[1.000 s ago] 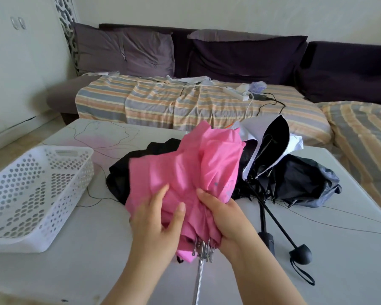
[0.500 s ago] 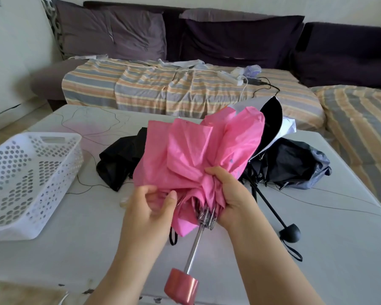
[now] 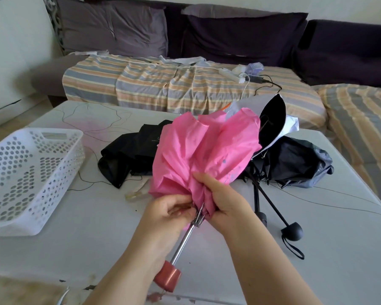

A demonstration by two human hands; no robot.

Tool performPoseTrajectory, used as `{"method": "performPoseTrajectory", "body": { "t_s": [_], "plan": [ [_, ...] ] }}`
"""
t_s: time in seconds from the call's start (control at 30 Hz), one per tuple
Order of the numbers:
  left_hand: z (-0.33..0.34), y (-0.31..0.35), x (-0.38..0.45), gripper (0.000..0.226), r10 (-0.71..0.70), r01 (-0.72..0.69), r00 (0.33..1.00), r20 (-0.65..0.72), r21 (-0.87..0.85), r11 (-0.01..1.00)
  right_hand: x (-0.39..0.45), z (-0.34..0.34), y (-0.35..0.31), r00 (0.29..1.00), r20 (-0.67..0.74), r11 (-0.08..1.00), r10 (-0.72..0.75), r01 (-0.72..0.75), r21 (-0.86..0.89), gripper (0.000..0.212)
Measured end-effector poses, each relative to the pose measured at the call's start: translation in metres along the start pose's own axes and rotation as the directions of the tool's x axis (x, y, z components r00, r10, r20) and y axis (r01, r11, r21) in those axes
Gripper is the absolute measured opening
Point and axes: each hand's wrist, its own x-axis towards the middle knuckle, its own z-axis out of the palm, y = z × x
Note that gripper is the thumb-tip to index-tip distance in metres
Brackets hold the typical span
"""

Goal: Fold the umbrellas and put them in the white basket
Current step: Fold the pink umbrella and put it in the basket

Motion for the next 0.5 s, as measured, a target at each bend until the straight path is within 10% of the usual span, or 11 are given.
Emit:
{"method": "performPoseTrajectory", "body": {
  "t_s": [0.3, 0.5],
  "plan": [
    [-0.0014, -0.0012, -0.003, 0.03, -0.127, 0.144, 0.98, -0.155, 0.106, 0.984, 0.0042, 0.0022, 0.0024, 0.995, -0.066, 0.997, -0.078, 0.078, -0.01, 0.007],
    [0.0021, 0.008, -0.0092, 0.027, -0.381, 0.38, 0.919, 0.103, 0.033, 0.925, 0.0043, 0.0011, 0.0041, 0.998, -0.008, 0.998, -0.057, 0.057, -0.002, 0.034]
  ]
}}
